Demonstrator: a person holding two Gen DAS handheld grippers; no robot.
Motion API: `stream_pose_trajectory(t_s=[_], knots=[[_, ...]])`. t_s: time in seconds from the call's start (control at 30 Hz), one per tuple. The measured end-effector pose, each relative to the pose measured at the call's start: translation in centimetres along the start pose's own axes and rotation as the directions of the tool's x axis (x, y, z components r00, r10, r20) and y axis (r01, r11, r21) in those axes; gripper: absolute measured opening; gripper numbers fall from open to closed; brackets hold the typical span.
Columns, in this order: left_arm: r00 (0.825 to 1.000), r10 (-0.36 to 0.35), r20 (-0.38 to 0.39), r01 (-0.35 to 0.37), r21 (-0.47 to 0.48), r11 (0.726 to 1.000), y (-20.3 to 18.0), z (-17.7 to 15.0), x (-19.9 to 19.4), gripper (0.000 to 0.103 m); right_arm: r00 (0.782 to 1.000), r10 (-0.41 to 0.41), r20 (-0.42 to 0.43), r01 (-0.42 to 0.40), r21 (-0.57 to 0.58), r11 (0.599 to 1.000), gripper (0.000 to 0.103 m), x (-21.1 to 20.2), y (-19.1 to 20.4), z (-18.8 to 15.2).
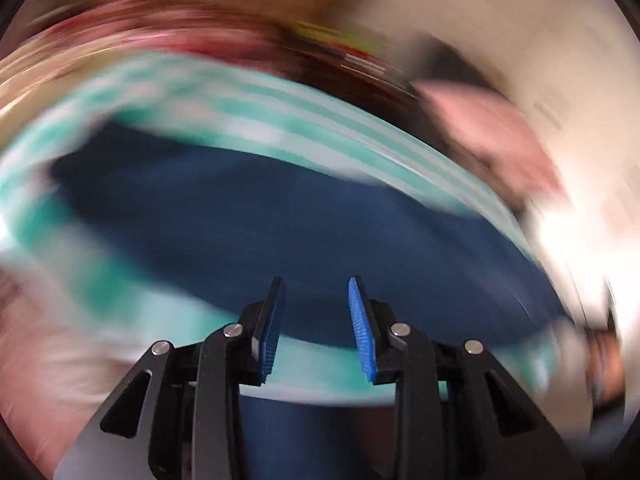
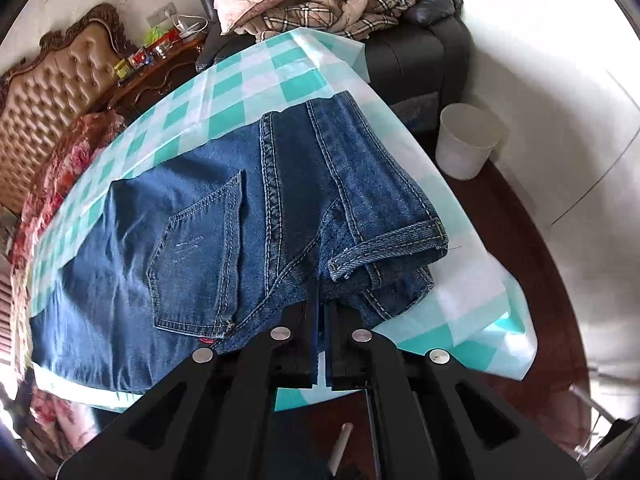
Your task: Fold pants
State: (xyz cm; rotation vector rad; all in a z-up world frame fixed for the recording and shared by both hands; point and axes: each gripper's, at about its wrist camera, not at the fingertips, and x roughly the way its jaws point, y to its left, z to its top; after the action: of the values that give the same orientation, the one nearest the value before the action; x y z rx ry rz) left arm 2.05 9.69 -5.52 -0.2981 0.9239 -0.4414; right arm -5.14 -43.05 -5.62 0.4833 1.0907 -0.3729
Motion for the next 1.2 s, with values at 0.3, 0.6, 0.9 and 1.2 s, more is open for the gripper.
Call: stream_pose_trajectory(t_s=[0.3,0.6,0.9,1.2], knots=[[0.943,-0.254,-0.216,0.333,0.564,0.756,-25.4,-7.0,12.1,0.032,0.998,0.003,-0.060,-0.005,-0.036,0.999,0.002,3.2,-0.9,-2.1],[0.987,-0.063,-0.145,0.154,0.790,0.593,-31.3,-11.3,19.4,0.015,0.996,0.089,-0.026,-0.090,-0.055,0.994,0.002,3.3,-2.1,-3.0],[0.987,-0.075,-0.144,0.160,0.792,0.589,-32.3,-10.4,17.8,0.001,0.987,0.157,0.038,-0.153,-0.086,0.984,0.001,1.1,-2.7,-3.3],[0.981,-0.076,-0.178,0.187,0.777,0.601,-31.1,-11.5,19.2,0.003,0.999,0.051,-0.016,-0.053,-0.212,0.976,0.019,-0.9,-2.6,-3.9]])
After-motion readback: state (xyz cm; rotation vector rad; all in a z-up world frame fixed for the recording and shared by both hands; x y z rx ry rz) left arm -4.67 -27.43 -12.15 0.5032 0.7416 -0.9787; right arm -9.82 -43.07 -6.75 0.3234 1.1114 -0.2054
